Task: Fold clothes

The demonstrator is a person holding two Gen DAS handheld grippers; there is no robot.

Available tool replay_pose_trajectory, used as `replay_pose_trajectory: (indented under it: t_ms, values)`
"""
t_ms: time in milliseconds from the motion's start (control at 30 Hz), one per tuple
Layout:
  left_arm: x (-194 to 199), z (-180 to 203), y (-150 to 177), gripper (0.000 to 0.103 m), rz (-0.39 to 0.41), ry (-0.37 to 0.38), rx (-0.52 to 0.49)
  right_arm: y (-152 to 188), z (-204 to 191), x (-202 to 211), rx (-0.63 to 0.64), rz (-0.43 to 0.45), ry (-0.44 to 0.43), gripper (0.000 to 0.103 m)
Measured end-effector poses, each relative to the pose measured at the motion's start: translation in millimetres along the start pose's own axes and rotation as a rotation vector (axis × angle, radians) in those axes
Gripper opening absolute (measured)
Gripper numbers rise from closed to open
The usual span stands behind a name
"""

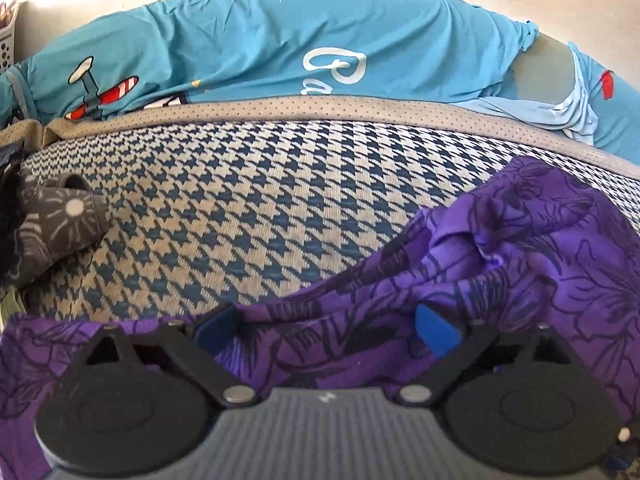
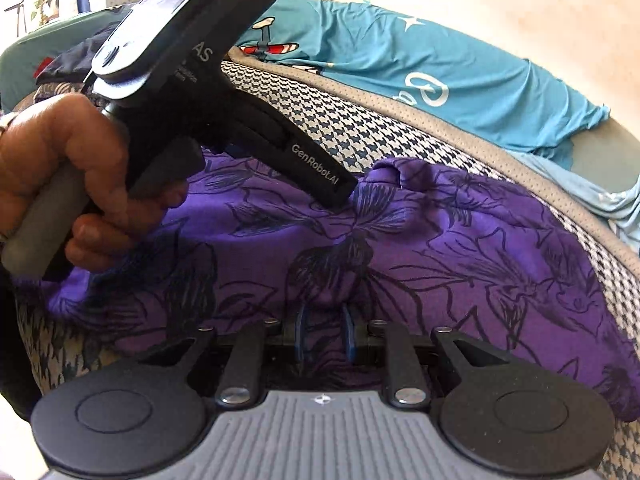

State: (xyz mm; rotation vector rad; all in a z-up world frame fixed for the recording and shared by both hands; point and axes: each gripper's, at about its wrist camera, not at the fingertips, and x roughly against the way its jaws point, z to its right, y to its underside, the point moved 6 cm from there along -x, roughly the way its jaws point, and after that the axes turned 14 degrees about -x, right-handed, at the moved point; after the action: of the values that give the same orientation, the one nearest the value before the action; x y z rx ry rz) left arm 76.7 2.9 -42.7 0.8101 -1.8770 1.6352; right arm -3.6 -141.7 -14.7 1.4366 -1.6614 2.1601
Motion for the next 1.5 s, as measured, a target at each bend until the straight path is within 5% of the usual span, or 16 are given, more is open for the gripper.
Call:
replay_pose_trajectory:
  t_ms: [833, 1033, 1500]
  values:
    - [-28, -20, -8, 0.103, -0.001, -0.043, 0.070, 27, 12, 35, -0.069, -0.078, -0.150, 0.020]
    - [-13, -25, -10, 0.102, -0.031, -0.050, 0.101, 11, 15, 44, -0.119, 0.015, -0.155, 0.019]
    - [16, -4, 9, 0.102, -0.077, -0.016, -0.073, -13, -8, 21, -0.081, 0.092, -0.130, 0.020]
